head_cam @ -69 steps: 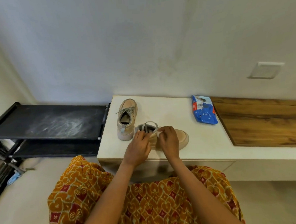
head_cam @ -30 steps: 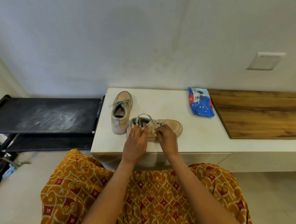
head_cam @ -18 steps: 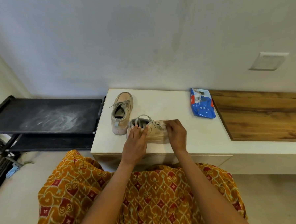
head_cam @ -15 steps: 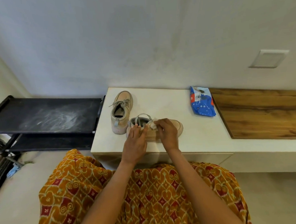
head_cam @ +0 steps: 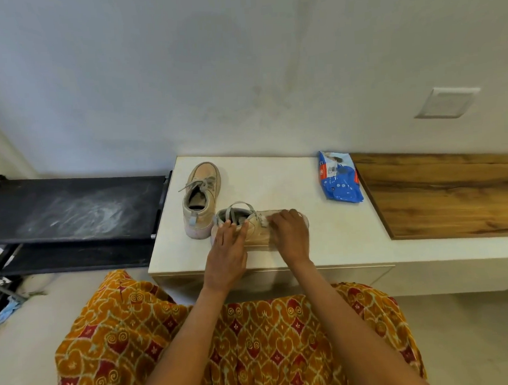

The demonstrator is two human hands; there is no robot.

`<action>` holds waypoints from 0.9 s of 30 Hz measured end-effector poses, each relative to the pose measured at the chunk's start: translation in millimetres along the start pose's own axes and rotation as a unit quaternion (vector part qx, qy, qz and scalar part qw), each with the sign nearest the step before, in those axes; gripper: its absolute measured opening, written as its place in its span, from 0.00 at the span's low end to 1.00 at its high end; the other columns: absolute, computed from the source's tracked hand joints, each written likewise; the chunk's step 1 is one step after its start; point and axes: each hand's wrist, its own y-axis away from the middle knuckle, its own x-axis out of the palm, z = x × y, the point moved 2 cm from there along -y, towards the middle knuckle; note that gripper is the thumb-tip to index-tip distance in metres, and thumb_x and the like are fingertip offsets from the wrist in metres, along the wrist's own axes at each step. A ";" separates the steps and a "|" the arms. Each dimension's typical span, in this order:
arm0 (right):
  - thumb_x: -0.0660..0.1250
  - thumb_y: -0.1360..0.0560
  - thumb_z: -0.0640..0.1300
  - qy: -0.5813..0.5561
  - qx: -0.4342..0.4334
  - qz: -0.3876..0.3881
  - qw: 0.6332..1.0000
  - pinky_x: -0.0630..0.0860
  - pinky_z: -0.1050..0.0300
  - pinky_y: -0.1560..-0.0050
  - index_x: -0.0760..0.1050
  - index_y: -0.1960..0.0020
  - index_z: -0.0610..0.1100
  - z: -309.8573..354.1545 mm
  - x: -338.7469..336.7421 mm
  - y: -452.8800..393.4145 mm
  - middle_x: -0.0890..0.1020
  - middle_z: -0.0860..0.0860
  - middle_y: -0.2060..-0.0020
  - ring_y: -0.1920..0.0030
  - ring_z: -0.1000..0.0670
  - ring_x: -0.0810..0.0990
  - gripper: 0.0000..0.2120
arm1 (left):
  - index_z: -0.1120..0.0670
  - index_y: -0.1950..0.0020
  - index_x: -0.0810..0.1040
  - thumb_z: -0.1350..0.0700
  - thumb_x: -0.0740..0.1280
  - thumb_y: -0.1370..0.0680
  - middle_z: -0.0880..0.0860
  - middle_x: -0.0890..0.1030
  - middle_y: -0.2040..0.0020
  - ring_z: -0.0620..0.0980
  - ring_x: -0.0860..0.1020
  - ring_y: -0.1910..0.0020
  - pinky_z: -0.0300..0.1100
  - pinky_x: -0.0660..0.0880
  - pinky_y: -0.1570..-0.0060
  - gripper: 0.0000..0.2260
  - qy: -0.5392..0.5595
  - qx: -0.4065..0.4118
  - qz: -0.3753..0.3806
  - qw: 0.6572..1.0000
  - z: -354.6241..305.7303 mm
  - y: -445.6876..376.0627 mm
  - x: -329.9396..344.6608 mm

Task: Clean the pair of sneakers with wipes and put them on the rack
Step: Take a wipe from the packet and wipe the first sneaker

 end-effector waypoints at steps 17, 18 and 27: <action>0.78 0.37 0.38 0.187 -0.028 0.041 0.981 0.65 0.56 0.66 0.84 0.60 0.47 -59.5 -17.4 -17.8 0.83 0.50 0.68 0.63 0.46 0.76 0.08 | 0.58 0.31 0.69 0.64 0.70 0.30 0.63 0.74 0.39 0.62 0.74 0.38 0.53 0.74 0.43 0.27 -0.010 -0.009 0.002 1.000 -5.7 -3.9 1.9; 0.76 0.35 0.38 0.186 0.008 0.031 0.982 0.64 0.56 0.65 0.84 0.60 0.47 -59.3 -19.1 -22.1 0.83 0.50 0.68 0.62 0.45 0.76 0.06 | 0.58 0.31 0.69 0.64 0.70 0.30 0.63 0.74 0.39 0.62 0.74 0.38 0.52 0.74 0.43 0.28 -0.011 -0.007 0.005 1.000 -5.9 -4.2 1.5; 0.75 0.33 0.37 0.192 -0.031 0.025 0.981 0.69 0.53 0.64 0.84 0.57 0.46 -62.3 -20.0 -24.1 0.83 0.48 0.64 0.59 0.45 0.76 0.07 | 0.58 0.31 0.70 0.63 0.71 0.30 0.63 0.74 0.40 0.61 0.75 0.39 0.51 0.76 0.44 0.27 -0.014 -0.015 0.012 1.000 -8.0 -5.1 -1.2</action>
